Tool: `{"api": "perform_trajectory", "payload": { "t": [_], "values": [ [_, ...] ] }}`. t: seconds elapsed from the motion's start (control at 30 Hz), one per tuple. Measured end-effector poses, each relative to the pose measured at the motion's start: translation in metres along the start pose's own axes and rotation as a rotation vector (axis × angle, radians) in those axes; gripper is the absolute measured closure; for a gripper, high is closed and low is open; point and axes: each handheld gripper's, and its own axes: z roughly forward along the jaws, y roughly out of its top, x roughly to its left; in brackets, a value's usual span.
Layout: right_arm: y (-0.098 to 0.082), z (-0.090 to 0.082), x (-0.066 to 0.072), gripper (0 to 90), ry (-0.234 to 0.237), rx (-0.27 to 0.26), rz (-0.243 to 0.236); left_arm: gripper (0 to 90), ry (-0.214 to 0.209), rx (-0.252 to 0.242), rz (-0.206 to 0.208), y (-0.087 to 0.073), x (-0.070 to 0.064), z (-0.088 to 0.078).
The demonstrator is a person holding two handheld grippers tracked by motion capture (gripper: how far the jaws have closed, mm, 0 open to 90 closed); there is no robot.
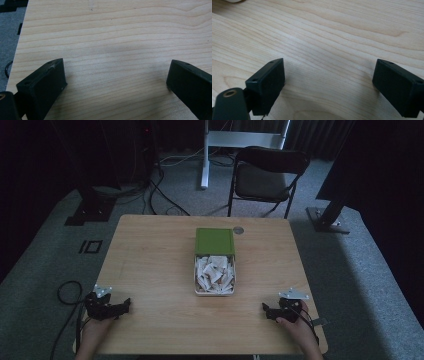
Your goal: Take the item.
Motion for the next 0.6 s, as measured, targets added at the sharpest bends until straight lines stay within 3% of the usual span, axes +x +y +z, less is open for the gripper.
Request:
{"api": "perform_trajectory", "payload": {
  "t": [0.6],
  "values": [
    [0.0006,0.0004,-0.0009,10.9,0.006,0.001,-0.005,3.1,0.0,0.0,0.0,0.0,0.0,0.0]
  ]
}}
